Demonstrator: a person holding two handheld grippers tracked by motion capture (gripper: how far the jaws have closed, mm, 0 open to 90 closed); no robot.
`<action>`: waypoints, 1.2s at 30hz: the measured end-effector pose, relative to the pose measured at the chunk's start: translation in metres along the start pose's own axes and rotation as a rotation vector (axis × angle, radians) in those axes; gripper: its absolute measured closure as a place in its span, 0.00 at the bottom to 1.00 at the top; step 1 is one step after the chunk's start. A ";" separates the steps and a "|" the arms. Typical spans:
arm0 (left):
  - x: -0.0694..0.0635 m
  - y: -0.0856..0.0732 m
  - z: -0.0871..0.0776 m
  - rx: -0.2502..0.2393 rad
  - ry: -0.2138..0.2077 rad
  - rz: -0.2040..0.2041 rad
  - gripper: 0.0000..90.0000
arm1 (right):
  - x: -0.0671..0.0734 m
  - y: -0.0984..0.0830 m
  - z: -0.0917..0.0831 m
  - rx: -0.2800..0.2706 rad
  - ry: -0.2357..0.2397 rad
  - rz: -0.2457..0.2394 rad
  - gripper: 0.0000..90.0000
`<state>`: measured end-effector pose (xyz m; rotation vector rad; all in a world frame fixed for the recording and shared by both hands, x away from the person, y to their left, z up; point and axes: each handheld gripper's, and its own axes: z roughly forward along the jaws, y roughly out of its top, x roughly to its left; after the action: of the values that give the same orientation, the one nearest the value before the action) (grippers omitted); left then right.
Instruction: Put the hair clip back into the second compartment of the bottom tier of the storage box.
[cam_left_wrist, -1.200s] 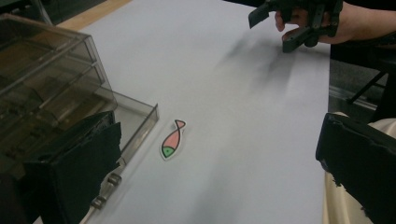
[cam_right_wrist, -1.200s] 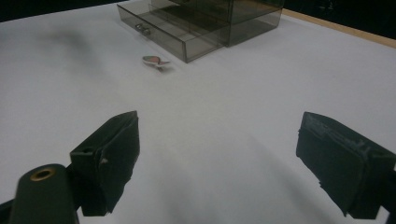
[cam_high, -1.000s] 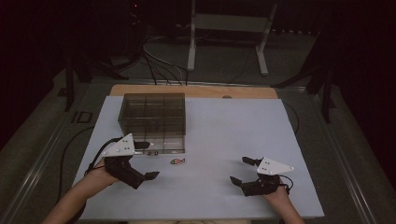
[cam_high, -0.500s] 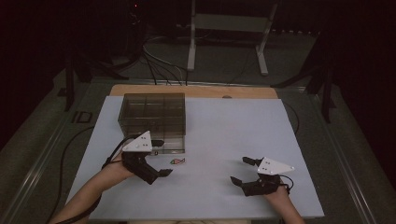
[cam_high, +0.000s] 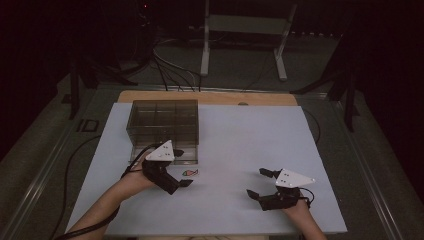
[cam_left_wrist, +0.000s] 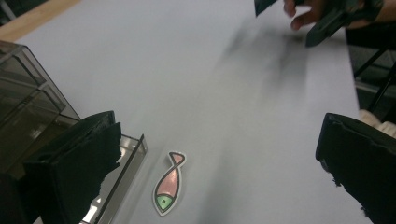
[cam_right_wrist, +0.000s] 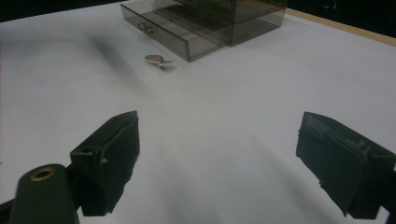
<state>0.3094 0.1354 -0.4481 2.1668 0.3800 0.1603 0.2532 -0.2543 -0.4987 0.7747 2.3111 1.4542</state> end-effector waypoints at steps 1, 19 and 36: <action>0.000 -0.001 0.003 0.016 0.002 0.018 0.00 | 0.000 0.000 0.000 0.000 0.000 0.000 0.15; 0.008 -0.023 0.028 0.085 0.037 -0.012 0.05 | 0.001 -0.001 0.001 0.013 0.004 -0.004 0.15; 0.019 -0.034 0.043 0.142 0.118 -0.044 0.59 | 0.001 -0.001 0.002 0.022 0.010 -0.014 0.15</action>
<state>0.3305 0.1273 -0.5011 2.2932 0.5199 0.2440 0.2529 -0.2522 -0.5005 0.7570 2.3387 1.4326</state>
